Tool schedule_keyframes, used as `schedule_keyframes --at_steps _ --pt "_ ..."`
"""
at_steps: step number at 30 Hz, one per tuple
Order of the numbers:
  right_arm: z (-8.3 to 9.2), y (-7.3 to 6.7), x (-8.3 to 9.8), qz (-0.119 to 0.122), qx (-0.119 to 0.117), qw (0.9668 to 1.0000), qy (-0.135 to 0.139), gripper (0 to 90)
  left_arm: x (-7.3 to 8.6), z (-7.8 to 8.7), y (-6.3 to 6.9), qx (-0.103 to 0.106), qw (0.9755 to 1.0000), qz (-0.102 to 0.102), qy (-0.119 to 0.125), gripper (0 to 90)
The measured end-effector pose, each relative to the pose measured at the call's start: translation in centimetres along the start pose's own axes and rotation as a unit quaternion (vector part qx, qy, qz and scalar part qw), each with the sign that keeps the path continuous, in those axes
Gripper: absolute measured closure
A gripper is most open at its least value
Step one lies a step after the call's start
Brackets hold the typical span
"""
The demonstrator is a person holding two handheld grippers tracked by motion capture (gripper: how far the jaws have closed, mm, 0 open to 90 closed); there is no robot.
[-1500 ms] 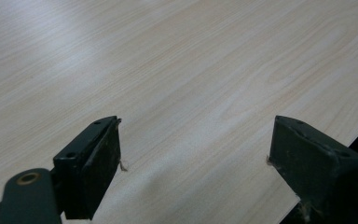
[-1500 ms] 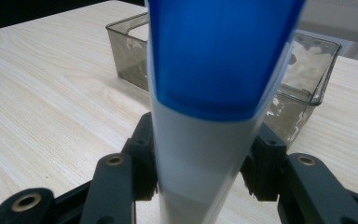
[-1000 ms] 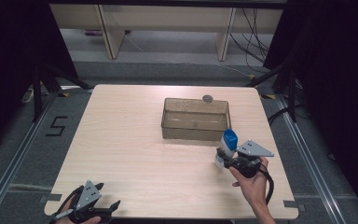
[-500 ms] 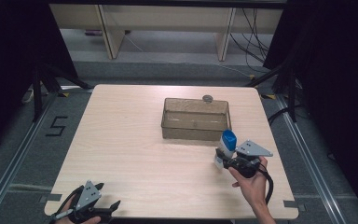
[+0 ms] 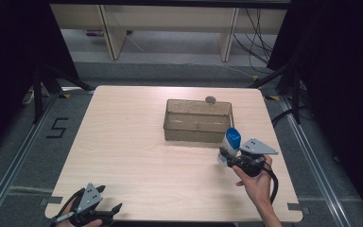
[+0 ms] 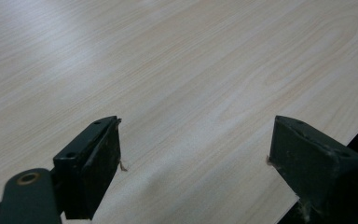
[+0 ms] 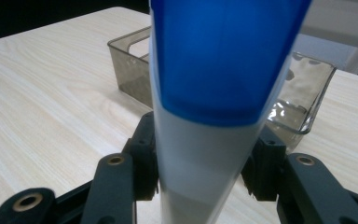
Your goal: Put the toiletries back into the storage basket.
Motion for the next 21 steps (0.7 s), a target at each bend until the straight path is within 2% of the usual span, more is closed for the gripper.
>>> schedule_keyframes --at_steps 3,5,6,7,8,9,10,11,12,13,14,15,16,17,18,19,20,21 --pt "-0.2 0.5 -0.3 0.012 -0.003 0.9999 0.005 55.4 0.0 0.0 0.1 0.002 1.0000 0.004 0.002 16.1" --pt "-0.2 0.5 -0.4 0.006 -0.008 0.9999 0.004 55.4 0.0 0.0 0.1 -0.003 1.0000 0.005 0.003 16.1" --pt "-0.1 0.6 -0.6 0.004 0.002 1.0000 0.000 55.4 0.0 -0.1 0.1 -0.003 1.0000 0.005 0.002 16.1" --pt "-0.1 0.6 -0.6 0.004 0.002 1.0000 0.000 55.4 0.1 -0.2 0.2 -0.005 0.9999 0.008 0.008 16.1" --pt "-0.1 0.5 -0.9 -0.005 0.005 1.0000 0.003 55.4 0.1 -0.1 0.0 -0.005 1.0000 -0.002 0.001 16.0" --pt "-0.2 0.9 -1.0 0.014 0.003 0.9998 0.010 55.4 0.0 0.0 0.1 -0.005 1.0000 -0.001 0.000 16.1" --pt "-0.2 0.8 -1.1 0.007 0.004 1.0000 0.006 55.4 0.0 0.0 0.1 -0.001 1.0000 0.003 0.002 16.1" --pt "-0.3 0.9 -1.3 0.013 0.004 0.9998 0.013 55.4 0.0 0.0 0.1 -0.003 1.0000 0.005 0.003 16.1" --pt "-0.3 0.8 -1.4 0.005 0.000 0.9999 0.012 55.5 0.1 -0.2 0.1 -0.006 0.9999 0.004 0.008 16.1" --pt "-0.2 0.9 -1.6 0.012 0.003 0.9998 0.013 55.4 0.0 -0.1 0.1 -0.007 0.9999 0.006 0.006 16.1" --pt "-0.3 0.8 -1.8 0.005 -0.002 0.9999 0.015 55.5 0.0 -0.1 0.1 -0.004 1.0000 0.005 0.005 16.1" --pt "-0.2 1.0 -2.0 0.021 0.006 0.9996 0.019 55.5 0.0 -0.1 0.2 -0.002 0.9999 0.009 0.008 16.1" --pt "-0.2 0.9 -2.1 0.012 0.002 0.9998 0.015 55.5 0.0 -0.1 0.2 -0.002 0.9999 0.009 0.008 16.1" --pt "-0.2 0.9 -2.1 0.012 0.002 0.9998 0.015 55.5 0.0 -0.1 0.2 -0.003 0.9999 0.008 0.007 16.1" --pt "-0.3 1.1 -2.4 0.020 0.010 0.9996 0.019 55.6 0.0 0.0 0.0 -0.005 1.0000 -0.003 0.000 16.1" --pt "-0.2 1.1 -2.5 0.018 0.007 0.9997 0.012 55.6 0.0 0.0 0.0 -0.003 1.0000 -0.001 0.003 16.1" --pt "-0.3 1.2 -2.6 0.021 0.012 0.9995 0.018 55.6 0.0 0.0 0.0 0.002 1.0000 0.004 0.006 16.1" --pt "-0.3 1.2 -2.7 0.014 0.009 0.9998 0.010 55.6 0.0 0.0 0.0 -0.001 1.0000 0.003 0.007 16.1"
Point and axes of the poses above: each handheld gripper's, and its own axes: z roughly backward along the jaws, x roughly out of its underside, y roughly to its right, the point moved 2 cm from there along -z, roughly forward along the jaws, and after that the axes turned 7 degrees about y, right-handed, at the moved point
